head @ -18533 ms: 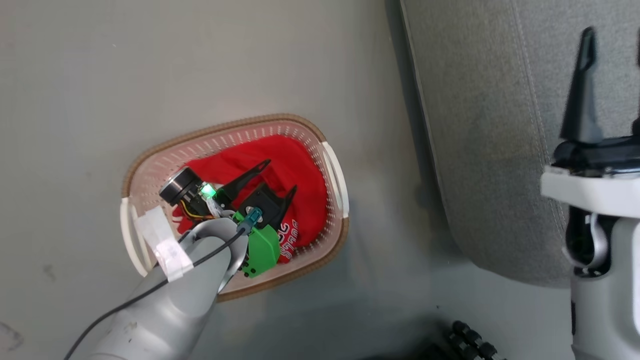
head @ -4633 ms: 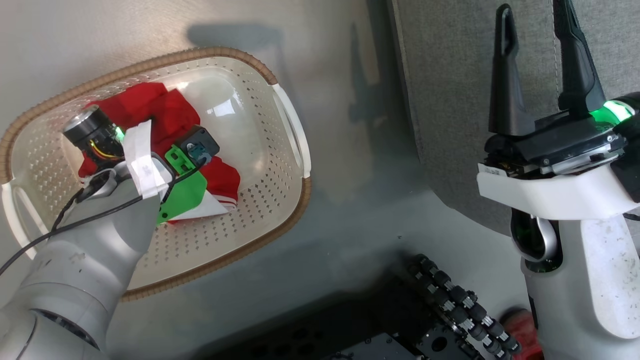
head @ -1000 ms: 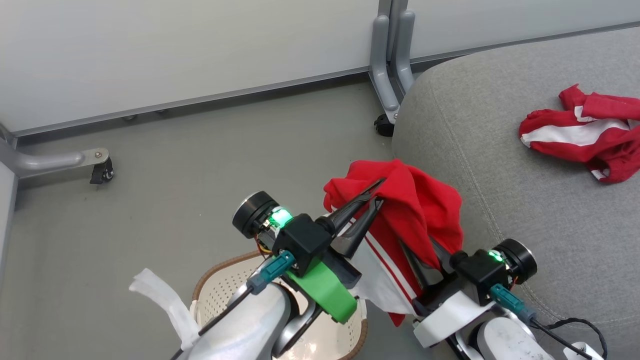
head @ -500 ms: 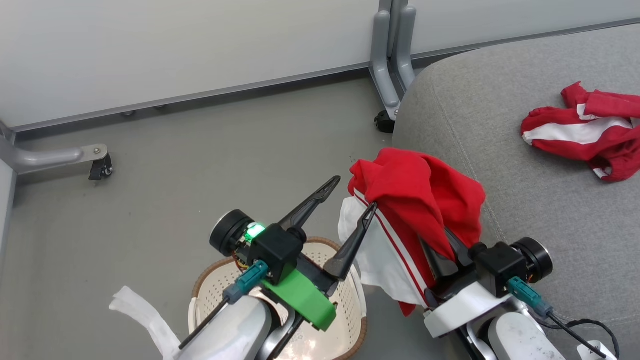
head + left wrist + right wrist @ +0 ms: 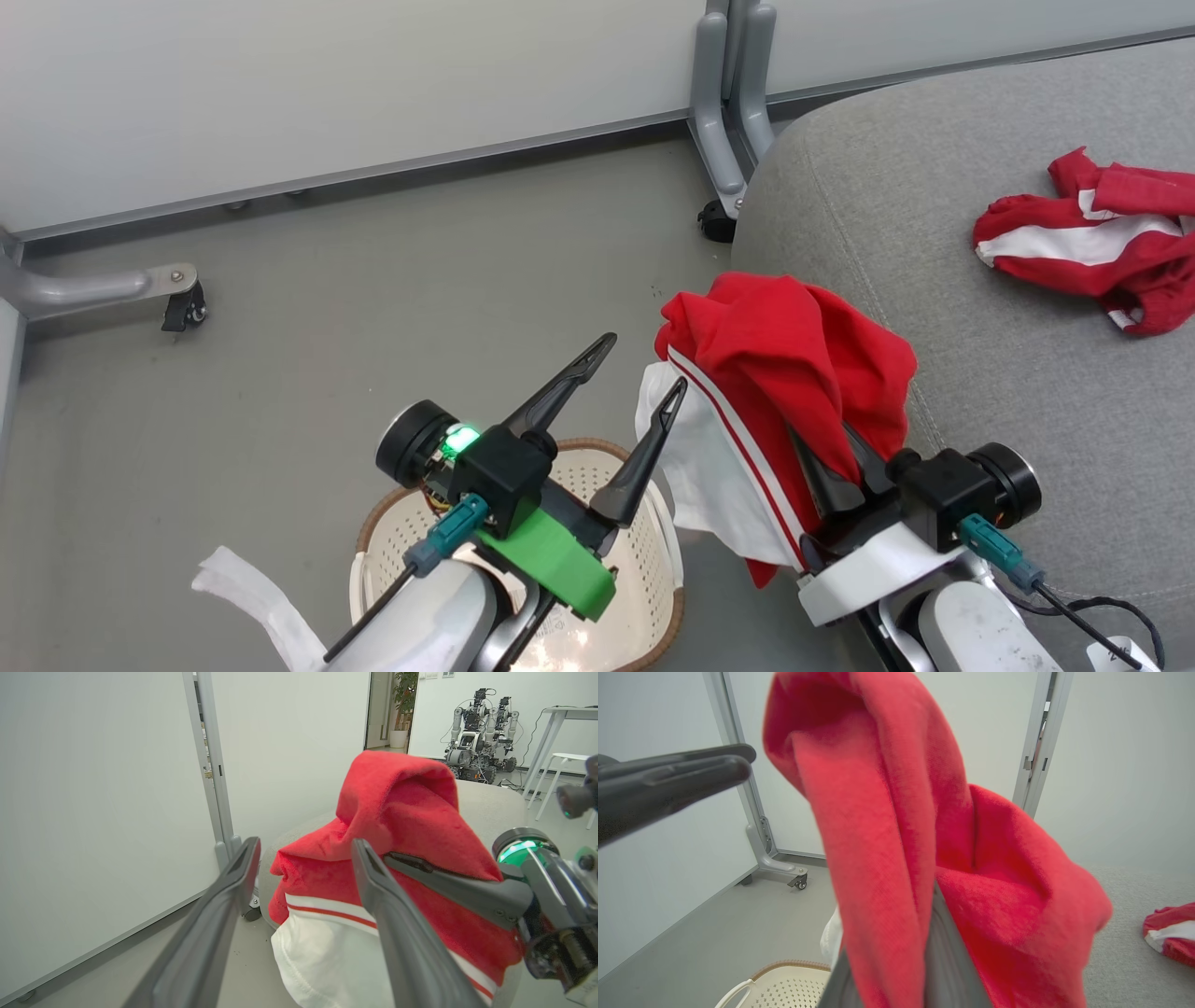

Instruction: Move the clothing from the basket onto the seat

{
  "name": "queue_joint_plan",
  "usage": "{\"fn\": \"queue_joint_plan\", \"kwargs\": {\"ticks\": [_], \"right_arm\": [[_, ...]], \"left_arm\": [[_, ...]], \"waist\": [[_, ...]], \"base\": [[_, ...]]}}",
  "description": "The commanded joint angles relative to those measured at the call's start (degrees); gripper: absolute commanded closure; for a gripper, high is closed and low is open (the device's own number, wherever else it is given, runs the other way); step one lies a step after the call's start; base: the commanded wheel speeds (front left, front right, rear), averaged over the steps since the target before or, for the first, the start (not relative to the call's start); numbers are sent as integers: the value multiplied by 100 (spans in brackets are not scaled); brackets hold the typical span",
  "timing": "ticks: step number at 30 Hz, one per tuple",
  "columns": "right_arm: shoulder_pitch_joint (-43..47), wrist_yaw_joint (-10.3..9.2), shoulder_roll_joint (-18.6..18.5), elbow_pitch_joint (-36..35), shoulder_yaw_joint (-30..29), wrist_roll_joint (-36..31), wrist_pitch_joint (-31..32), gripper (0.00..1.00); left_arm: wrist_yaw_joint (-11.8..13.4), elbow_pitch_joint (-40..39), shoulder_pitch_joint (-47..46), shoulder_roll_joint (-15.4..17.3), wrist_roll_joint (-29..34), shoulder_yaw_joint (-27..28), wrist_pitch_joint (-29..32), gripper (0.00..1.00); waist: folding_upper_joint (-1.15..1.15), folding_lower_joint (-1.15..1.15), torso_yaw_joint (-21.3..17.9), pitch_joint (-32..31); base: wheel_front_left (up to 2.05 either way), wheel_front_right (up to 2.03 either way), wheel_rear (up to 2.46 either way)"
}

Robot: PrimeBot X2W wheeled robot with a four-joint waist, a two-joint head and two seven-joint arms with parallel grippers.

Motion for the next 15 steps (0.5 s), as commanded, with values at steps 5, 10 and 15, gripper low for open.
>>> {"fn": "queue_joint_plan", "kwargs": {"ticks": [5,10,15], "right_arm": [[-31,-10,19,-81,-133,5,-19,100],[-124,-10,64,-202,-355,-21,-19,100],[-189,-10,173,-360,-600,-32,-19,100]], "left_arm": [[84,4,58,71,-1,35,-38,0],[96,-23,-64,188,87,25,43,0],[74,-87,-216,288,158,-14,171,0]], "waist": [[0,0,-148,83],[0,0,-568,305],[0,0,-1146,619]], "base": [[0,0,0],[0,0,0],[0,0,0]]}}
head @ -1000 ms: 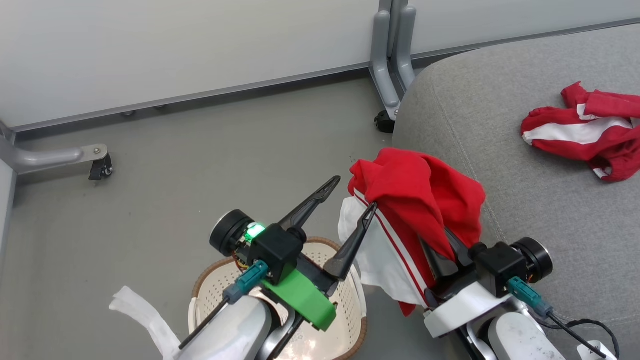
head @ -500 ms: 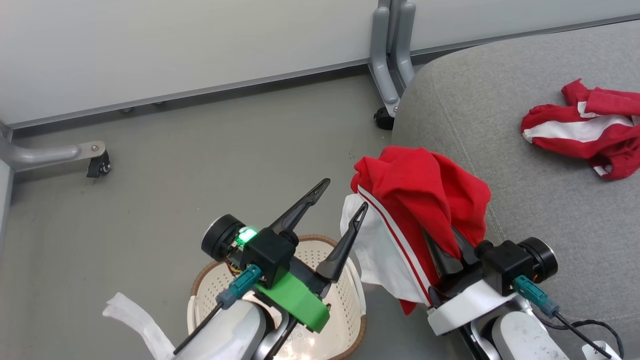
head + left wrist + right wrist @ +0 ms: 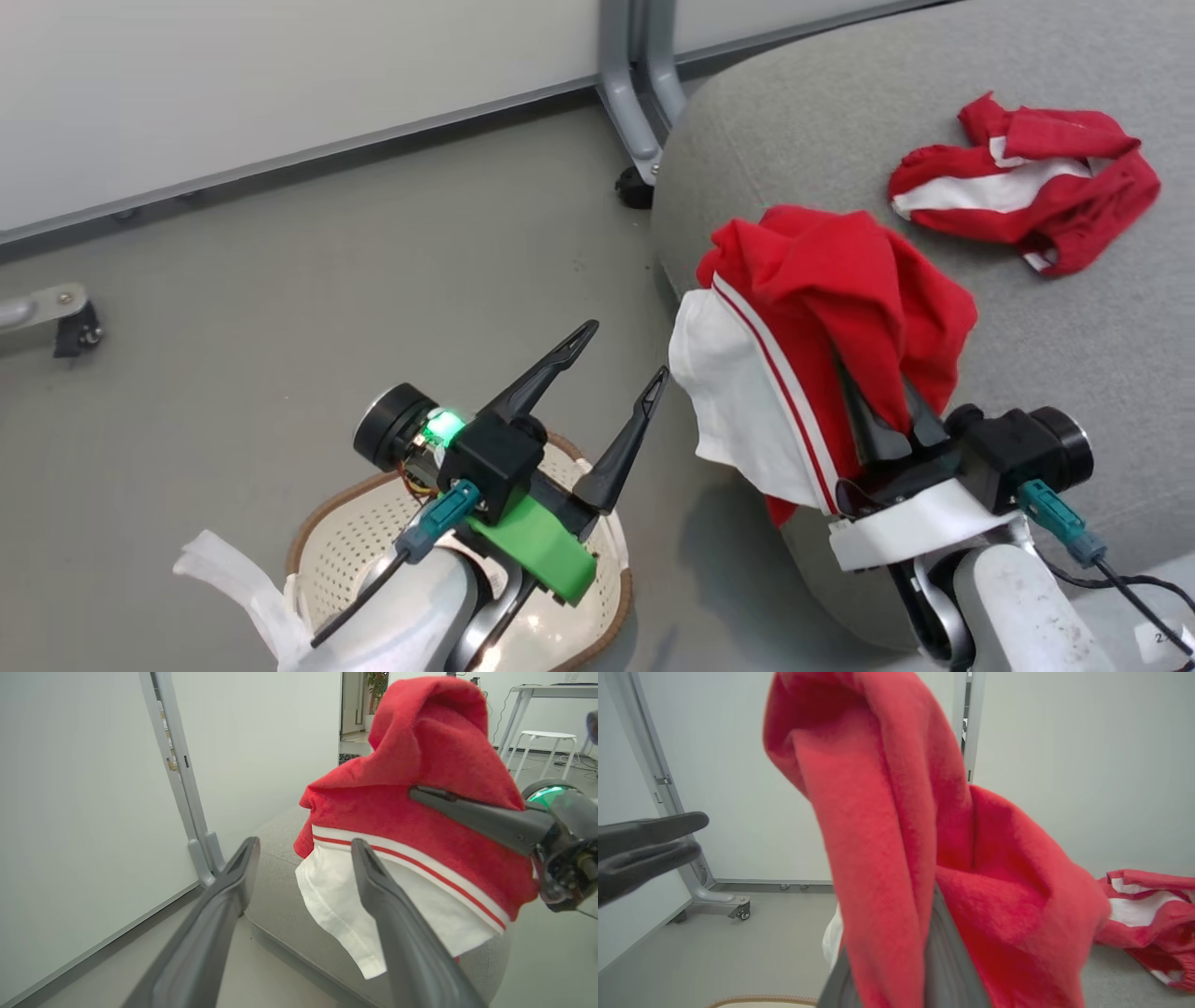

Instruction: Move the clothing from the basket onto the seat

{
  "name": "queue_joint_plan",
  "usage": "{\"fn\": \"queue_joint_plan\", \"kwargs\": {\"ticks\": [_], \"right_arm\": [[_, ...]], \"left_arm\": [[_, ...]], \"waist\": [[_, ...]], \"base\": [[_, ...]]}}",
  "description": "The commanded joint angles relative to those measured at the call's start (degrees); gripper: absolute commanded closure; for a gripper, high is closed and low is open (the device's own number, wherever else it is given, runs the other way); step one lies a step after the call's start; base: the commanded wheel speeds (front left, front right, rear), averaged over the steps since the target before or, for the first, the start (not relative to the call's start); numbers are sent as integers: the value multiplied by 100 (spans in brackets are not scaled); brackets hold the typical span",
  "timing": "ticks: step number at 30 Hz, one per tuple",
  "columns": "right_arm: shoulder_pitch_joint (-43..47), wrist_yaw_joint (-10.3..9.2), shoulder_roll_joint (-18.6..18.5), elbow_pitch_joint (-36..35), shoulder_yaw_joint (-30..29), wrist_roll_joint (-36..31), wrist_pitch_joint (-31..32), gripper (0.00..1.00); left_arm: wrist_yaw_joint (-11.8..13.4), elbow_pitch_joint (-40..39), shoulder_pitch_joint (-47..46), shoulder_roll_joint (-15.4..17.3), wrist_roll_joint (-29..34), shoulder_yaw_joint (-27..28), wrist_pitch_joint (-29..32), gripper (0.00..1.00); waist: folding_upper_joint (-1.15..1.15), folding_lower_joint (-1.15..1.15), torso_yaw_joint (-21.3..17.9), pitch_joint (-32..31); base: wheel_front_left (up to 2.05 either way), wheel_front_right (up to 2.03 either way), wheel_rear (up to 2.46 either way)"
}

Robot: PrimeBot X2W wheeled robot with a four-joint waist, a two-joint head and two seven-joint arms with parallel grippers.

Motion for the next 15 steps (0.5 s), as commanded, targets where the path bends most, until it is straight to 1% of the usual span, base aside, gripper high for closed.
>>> {"fn": "queue_joint_plan", "kwargs": {"ticks": [1,5,9,15], "right_arm": [[-55,-10,47,-67,-84,-5,-19,100],[0,-10,152,-161,-280,-3,-19,100],[58,-10,230,-212,-414,-5,-19,100],[61,-10,276,-230,-553,8,-19,100]], "left_arm": [[-33,-15,-118,65,69,-6,42,0],[-77,-39,-246,135,95,-68,149,0],[-107,-45,-341,147,107,-127,240,0],[-157,-69,-450,190,116,-230,373,0]], "waist": [[0,0,-595,401],[0,0,-1057,589],[0,0,-1423,748],[0,0,-1726,997]], "base": [[0,0,0],[0,0,0],[0,0,0],[0,0,0]]}}
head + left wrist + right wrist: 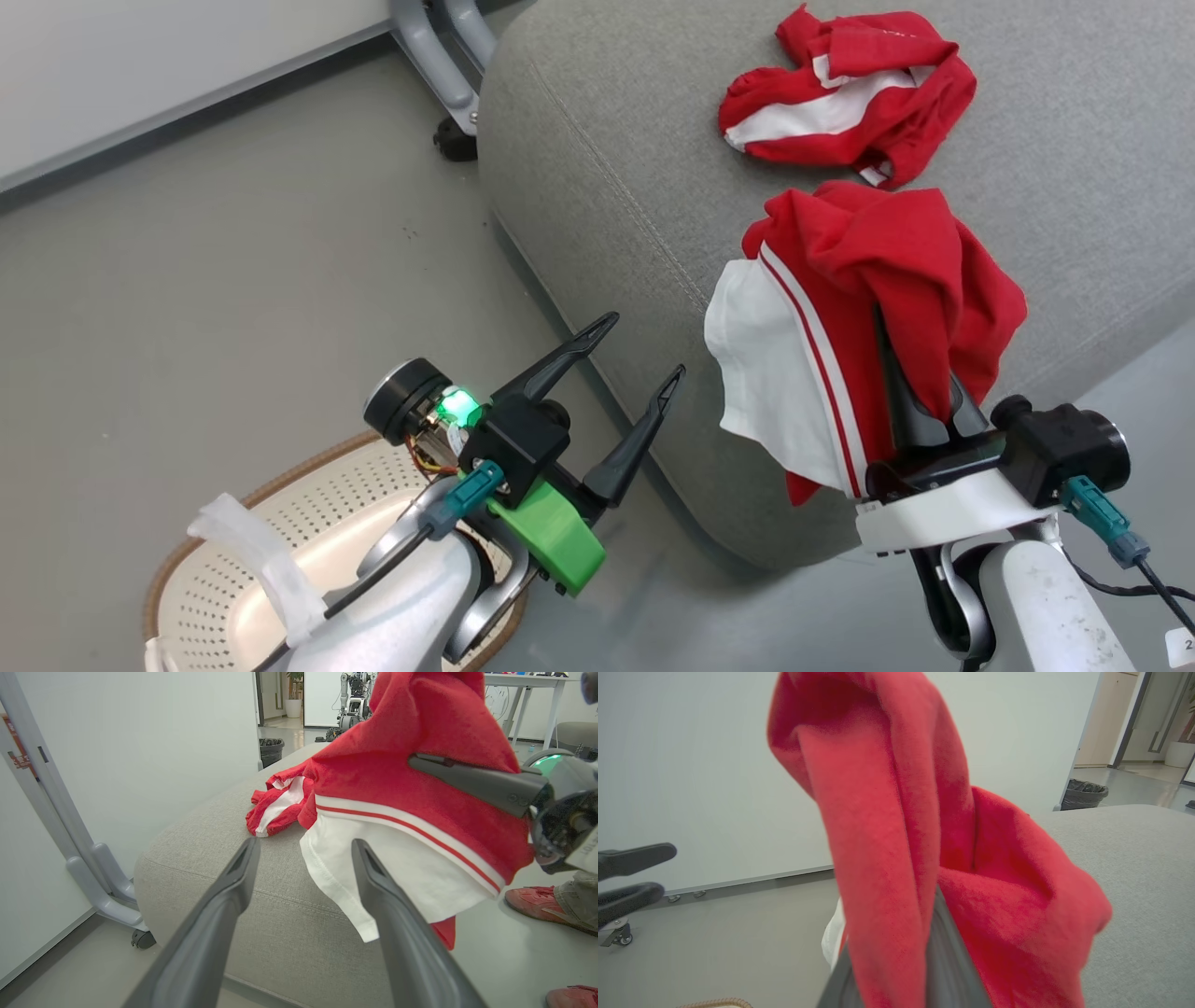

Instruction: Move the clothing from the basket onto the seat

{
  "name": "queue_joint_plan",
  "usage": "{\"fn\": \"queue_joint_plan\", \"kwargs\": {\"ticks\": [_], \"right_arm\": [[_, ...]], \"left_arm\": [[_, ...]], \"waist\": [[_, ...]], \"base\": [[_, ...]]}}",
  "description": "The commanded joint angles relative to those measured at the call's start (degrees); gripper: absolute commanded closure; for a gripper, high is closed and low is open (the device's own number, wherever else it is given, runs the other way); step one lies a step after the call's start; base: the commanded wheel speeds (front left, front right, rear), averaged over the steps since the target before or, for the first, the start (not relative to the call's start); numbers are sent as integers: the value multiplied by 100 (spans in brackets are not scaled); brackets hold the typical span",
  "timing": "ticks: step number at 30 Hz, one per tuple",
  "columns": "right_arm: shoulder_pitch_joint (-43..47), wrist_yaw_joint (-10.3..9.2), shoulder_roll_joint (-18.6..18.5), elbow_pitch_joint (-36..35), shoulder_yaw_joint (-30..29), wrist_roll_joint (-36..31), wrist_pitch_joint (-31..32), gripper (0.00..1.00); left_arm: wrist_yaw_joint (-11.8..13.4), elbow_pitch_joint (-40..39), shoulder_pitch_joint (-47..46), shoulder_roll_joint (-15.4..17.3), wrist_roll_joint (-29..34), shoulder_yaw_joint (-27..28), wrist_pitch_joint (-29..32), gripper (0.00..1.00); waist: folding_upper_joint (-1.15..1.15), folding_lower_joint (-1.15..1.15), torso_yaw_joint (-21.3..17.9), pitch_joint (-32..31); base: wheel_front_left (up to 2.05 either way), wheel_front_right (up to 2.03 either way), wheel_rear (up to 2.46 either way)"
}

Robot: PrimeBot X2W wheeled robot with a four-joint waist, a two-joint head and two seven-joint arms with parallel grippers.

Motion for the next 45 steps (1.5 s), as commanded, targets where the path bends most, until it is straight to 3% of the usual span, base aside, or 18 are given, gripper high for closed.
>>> {"fn": "queue_joint_plan", "kwargs": {"ticks": [1,8,17,23,32,33,34,36,37,45], "right_arm": [[-26,-10,29,-36,-35,38,-19,100],[-624,-10,43,-126,-445,608,-19,100],[-2631,-10,-67,133,-1116,884,-19,100],[-3841,-10,-464,701,-1617,1084,-19,100],[-4550,-10,-911,1979,-2346,1328,-19,100],[-4589,-10,-956,2152,-2446,1322,-19,93],[-4598,-10,-997,2270,-2512,1275,-19,79],[-4605,-9,-1047,2474,-2621,1186,-19,45],[-4598,-10,-1084,2524,-2707,1122,-19,0],[-3975,-10,-958,2143,-3370,682,-19,0]], "left_arm": [[-16,-27,-124,66,27,-10,32,0],[-60,-199,-361,181,124,-97,283,0],[-157,-568,-925,294,337,-280,635,0],[-203,-725,-1314,220,484,-473,765,0],[-236,-776,-1620,245,567,-673,852,0],[-237,-772,-1625,258,570,-683,853,0],[-237,-767,-1626,265,571,-693,853,0],[-233,-756,-1619,267,578,-719,839,0],[-230,-743,-1609,268,575,-733,833,0],[-156,-559,-1458,136,455,-777,554,0]], "waist": [[0,0,-375,432],[0,0,-276,1041],[0,0,193,2170],[0,0,522,2782],[0,0,740,3320],[0,0,749,3354],[0,0,757,3372],[0,0,770,3386],[0,0,773,3383],[0,0,902,2878]], "base": [[0,0,0],[0,0,0],[0,0,0],[0,0,0],[0,0,0],[0,0,0],[0,0,0],[0,0,0],[0,0,0],[0,0,0]]}}
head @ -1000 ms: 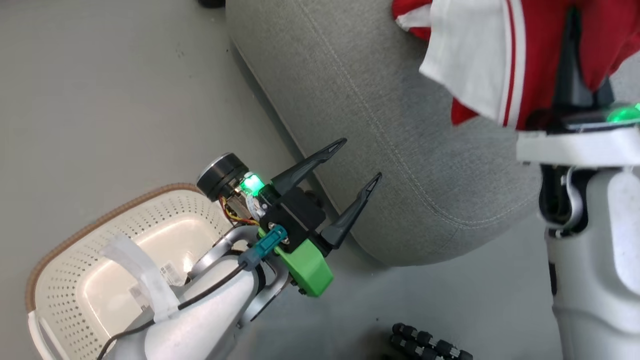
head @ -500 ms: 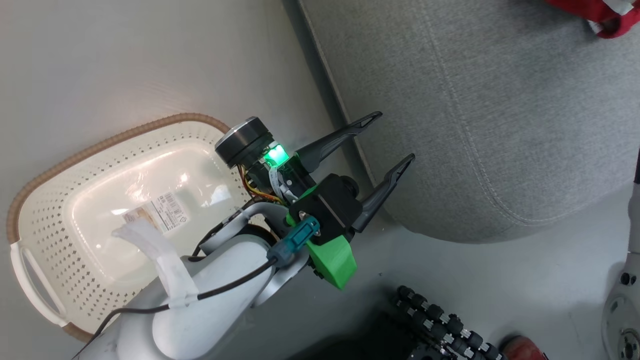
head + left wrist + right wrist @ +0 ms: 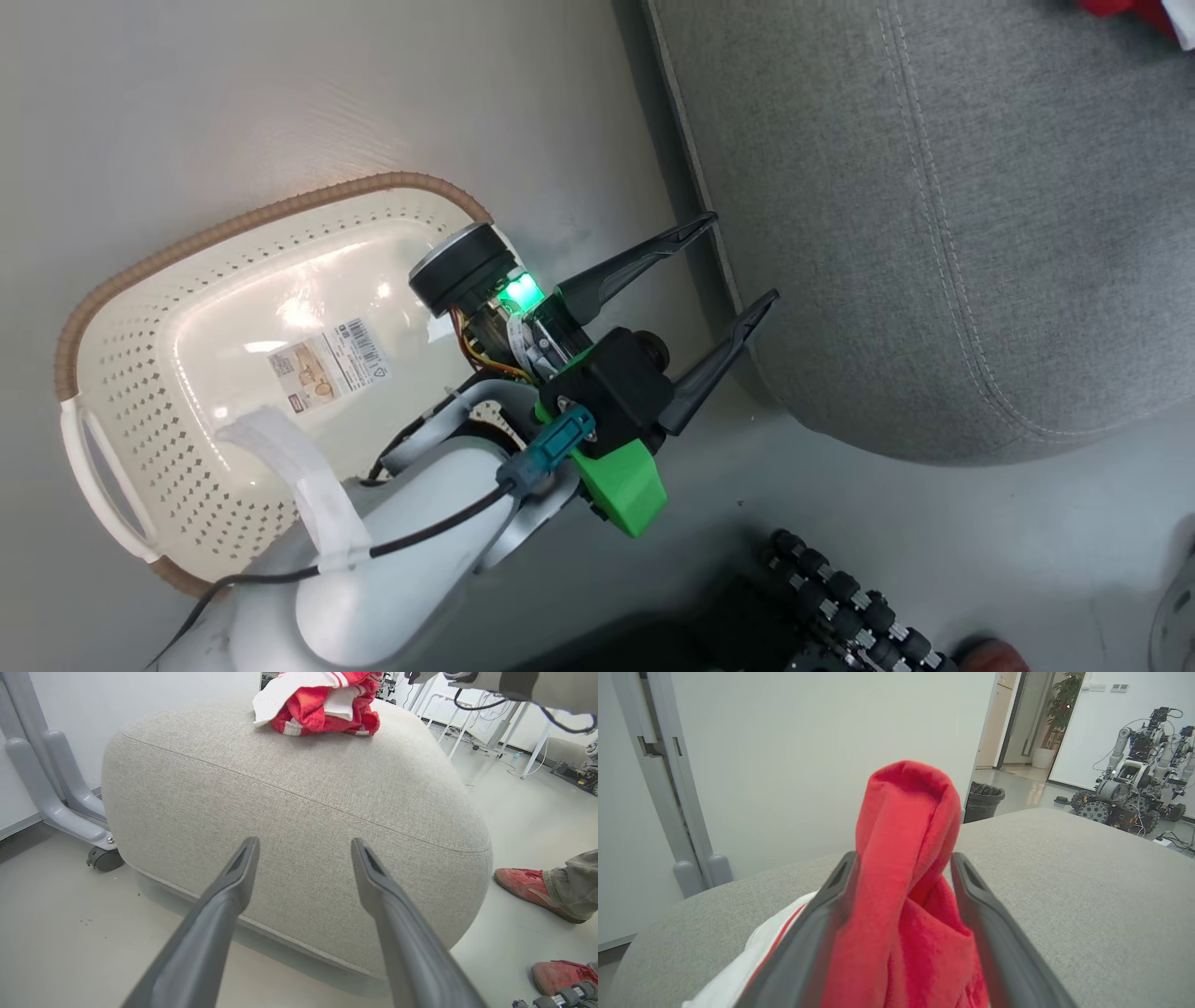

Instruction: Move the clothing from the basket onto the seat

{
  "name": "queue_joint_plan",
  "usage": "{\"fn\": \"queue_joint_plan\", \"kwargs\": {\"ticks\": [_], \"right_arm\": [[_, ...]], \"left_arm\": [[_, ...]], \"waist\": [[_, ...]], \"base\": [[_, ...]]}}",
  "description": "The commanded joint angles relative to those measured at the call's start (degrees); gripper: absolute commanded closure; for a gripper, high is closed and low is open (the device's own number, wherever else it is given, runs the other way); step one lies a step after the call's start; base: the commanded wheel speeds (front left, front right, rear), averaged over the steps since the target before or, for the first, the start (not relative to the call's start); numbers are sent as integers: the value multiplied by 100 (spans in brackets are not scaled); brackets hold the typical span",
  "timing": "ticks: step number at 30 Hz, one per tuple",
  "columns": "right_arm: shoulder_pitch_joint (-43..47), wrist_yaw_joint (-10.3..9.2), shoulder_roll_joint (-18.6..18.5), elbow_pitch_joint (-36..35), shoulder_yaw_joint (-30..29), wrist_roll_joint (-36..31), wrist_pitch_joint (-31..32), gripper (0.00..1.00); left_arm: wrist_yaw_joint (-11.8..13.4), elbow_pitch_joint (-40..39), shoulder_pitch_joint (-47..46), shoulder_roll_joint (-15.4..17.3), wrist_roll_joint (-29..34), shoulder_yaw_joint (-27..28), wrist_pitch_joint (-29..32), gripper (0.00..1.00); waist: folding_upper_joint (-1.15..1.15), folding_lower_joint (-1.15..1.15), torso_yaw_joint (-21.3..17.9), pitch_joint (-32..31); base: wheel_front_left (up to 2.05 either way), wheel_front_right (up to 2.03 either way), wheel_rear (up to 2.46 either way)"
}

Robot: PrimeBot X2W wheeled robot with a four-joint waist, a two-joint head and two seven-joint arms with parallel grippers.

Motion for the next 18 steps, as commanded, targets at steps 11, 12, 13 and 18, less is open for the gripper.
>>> {"fn": "queue_joint_plan", "kwargs": {"ticks": [11,12,13,18], "right_arm": [[2126,-9,564,-886,552,-509,-19,0],[2265,-9,582,-895,641,-559,-19,0],[2434,-9,605,-909,808,-608,-19,0],[3058,-9,721,-954,1604,-633,-19,0]], "left_arm": [[485,822,902,-385,-677,464,-1293,0],[523,899,992,-424,-732,525,-1356,0],[589,983,1113,-463,-814,610,-1418,0],[877,1327,1671,-551,-1047,1175,-1543,0]], "waist": [[0,-1,654,-1928],[0,-1,725,-2057],[0,-1,814,-2218],[0,-1,1233,-2887]], "base": [[0,0,0],[0,0,0],[0,0,0],[0,0,0]]}}
